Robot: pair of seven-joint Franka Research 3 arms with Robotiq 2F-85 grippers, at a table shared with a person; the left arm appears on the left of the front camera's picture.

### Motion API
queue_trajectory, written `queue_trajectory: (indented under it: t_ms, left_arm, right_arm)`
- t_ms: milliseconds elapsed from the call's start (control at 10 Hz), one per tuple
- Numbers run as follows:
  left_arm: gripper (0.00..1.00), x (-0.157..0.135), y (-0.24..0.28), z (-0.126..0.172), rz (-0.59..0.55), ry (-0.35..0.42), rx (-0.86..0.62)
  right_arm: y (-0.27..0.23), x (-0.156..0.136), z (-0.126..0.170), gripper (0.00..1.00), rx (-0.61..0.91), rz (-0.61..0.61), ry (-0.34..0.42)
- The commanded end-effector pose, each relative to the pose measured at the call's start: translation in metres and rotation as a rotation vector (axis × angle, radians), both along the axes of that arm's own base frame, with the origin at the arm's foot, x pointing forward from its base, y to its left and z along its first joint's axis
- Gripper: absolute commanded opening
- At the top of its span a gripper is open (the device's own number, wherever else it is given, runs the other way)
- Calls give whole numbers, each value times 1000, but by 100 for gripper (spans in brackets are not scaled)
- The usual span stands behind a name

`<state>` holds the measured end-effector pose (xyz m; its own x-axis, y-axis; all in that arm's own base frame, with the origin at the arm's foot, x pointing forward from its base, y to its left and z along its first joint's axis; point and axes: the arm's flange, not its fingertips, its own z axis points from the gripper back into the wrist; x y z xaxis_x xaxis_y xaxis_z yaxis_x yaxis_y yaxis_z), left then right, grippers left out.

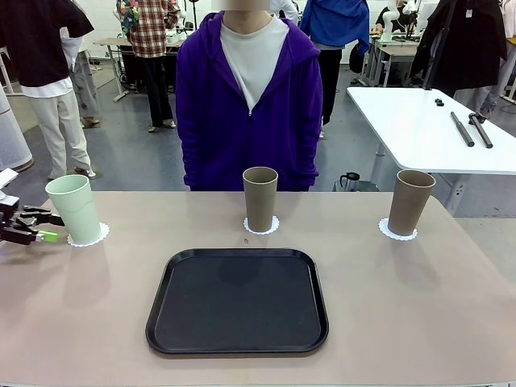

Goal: Place coasters on the table and set cups on them.
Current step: Take one Reusable plastic cup from the Flat Tray and place it on a coaster set by the human.

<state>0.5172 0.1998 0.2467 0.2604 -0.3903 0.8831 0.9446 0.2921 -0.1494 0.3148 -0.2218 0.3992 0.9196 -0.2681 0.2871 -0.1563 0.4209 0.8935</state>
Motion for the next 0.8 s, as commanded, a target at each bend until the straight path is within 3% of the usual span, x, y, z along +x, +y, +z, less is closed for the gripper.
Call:
queue_trajectory:
  t_ms: [0,200,300,400,700]
  left_arm:
    - [100,-20,-4,45,151,73,160]
    - [100,-50,-17,113,385,165,360]
    - [100,-65,-23,141,396,193,399]
    - [100,-80,-35,167,338,191,402]
    - [100,-115,-87,234,376,286,552]
  right_arm:
    - [0,0,1,100,2,-1,-4]
    - [0,0,1,100,2,-1,-4]
    - [0,0,1,100,2,-1,-4]
    - [0,0,1,100,2,-1,-4]
    - [0,0,1,100,2,-1,-4]
